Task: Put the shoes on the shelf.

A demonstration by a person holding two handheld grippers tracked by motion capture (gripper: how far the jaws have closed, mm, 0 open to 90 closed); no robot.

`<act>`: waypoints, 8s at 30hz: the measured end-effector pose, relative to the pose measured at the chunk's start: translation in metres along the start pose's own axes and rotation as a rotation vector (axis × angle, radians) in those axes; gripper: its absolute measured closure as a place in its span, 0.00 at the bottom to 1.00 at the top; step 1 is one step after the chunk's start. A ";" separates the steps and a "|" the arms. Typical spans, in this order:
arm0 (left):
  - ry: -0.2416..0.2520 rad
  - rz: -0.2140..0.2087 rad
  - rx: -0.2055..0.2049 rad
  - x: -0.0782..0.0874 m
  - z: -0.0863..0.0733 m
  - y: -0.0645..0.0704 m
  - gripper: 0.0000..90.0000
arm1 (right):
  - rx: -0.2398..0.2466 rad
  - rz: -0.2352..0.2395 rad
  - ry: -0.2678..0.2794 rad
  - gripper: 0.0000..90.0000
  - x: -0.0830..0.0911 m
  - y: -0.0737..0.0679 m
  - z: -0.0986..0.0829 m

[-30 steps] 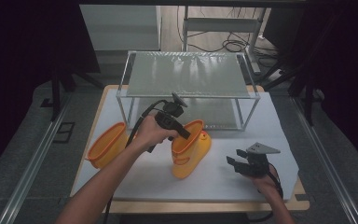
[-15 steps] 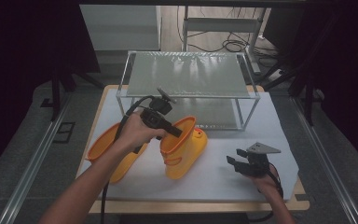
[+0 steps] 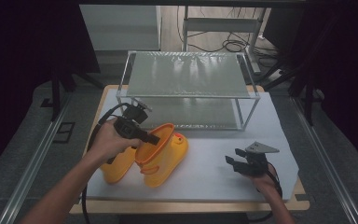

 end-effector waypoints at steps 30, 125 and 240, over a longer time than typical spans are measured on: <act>0.018 0.073 0.048 0.017 -0.047 -0.040 0.88 | 0.001 0.000 -0.005 0.48 -0.001 -0.001 -0.001; 0.149 -0.079 0.129 0.037 -0.025 -0.044 0.91 | -0.024 -0.036 -0.011 0.48 0.000 0.005 -0.003; 0.474 0.140 0.209 0.084 0.252 -0.047 0.77 | -0.028 -0.056 -0.027 0.47 0.005 0.006 -0.012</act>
Point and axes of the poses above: each handheld gripper's, and its own axes: x roughly backward along the jaws, z roughly out of its top, y roughly to its right, the point moved 3 cm from there along -x, roughly forward along the jaws, and after that the axes turned 4 degrees about y, right-handed, at the moved point
